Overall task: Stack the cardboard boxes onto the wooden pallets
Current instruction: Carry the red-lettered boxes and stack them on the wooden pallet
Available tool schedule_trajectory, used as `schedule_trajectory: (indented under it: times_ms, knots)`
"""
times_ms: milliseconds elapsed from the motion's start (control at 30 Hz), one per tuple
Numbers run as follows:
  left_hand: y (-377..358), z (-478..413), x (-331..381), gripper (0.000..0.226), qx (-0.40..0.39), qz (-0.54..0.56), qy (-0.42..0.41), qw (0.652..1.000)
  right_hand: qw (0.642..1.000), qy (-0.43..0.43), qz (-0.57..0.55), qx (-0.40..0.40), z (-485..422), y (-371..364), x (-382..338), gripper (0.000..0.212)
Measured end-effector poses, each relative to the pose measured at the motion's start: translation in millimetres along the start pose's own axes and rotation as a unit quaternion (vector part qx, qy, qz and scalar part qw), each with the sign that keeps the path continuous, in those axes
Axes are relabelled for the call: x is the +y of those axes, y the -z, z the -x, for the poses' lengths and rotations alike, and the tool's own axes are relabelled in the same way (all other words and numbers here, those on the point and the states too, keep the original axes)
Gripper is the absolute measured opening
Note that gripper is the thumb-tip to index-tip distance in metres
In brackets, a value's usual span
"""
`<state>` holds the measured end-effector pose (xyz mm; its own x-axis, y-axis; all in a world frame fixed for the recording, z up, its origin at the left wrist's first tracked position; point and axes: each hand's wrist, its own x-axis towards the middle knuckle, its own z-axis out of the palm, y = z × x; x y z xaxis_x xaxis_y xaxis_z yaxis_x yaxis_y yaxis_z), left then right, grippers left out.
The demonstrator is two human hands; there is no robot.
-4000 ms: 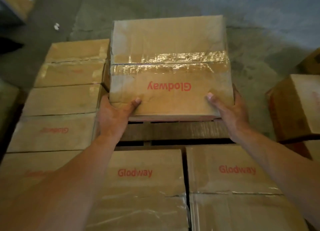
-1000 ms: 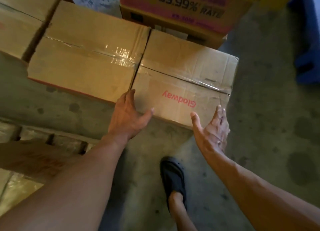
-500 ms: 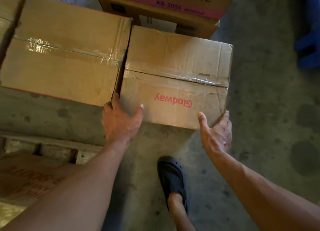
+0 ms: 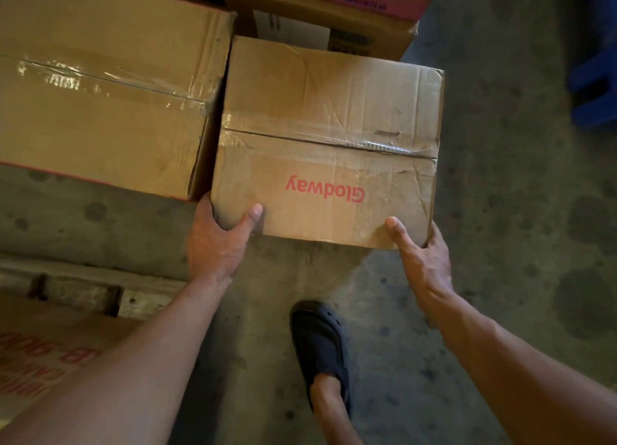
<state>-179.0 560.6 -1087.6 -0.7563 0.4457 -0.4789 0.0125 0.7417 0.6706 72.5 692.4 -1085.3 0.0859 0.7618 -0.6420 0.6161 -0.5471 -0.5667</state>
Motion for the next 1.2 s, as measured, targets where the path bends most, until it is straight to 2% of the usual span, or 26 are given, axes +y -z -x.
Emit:
schedule_trajectory:
  times_ms: [100, 233, 300, 400, 500, 567, 700, 867, 1033, 1100, 1200]
  knots:
    - [6, 5, 12, 0.064, 0.006, 0.015, -0.033, 0.999, 1.0, 0.031, -0.008, 0.0, 0, 12, -14, 0.115]
    - [21, -2, 55, 0.067, 0.047, 0.127, -0.015, 0.991, 0.996, 0.067, -0.059, 0.022, 2, 33, -51, 0.08]
    - [35, -5, 80, 0.062, 0.024, 0.183, 0.003, 0.983, 0.994, 0.064, -0.083, 0.036, 9, 44, -73, 0.076]
    - [61, 7, 112, 0.036, -0.025, 0.221, -0.021, 0.975, 0.991, 0.075, -0.107, 0.039, 28, 66, -100, 0.08]
    - [90, 23, 138, 0.029, -0.036, 0.247, -0.052, 0.967, 0.984, 0.114, -0.13, 0.051, 62, 82, -132, 0.055]
    - [111, 32, 157, 0.025, -0.043, 0.26, -0.064, 0.963, 0.978, 0.136, -0.145, 0.067, 83, 92, -154, 0.056]
    - [150, 50, 186, 0.03, -0.047, 0.281, -0.089, 0.954, 0.97, 0.168, -0.158, 0.072, 125, 112, -192, 0.085]
    - [206, 74, 197, 0.039, -0.013, 0.325, -0.099, 0.941, 0.963, 0.215, -0.152, 0.054, 178, 116, -224, 0.093]
    - [290, 85, 176, 0.055, 0.049, 0.35, -0.108, 0.929, 0.943, 0.273, -0.191, -0.002, 242, 73, -270, 0.075]
    - [330, 89, 160, 0.062, 0.071, 0.354, -0.117, 0.925, 0.937, 0.286, -0.197, -0.035, 268, 44, -288, 0.061]
    - [392, 97, 132, 0.057, 0.125, 0.364, -0.127, 0.914, 0.92, 0.329, -0.194, -0.082, 303, -7, -309, 0.04]
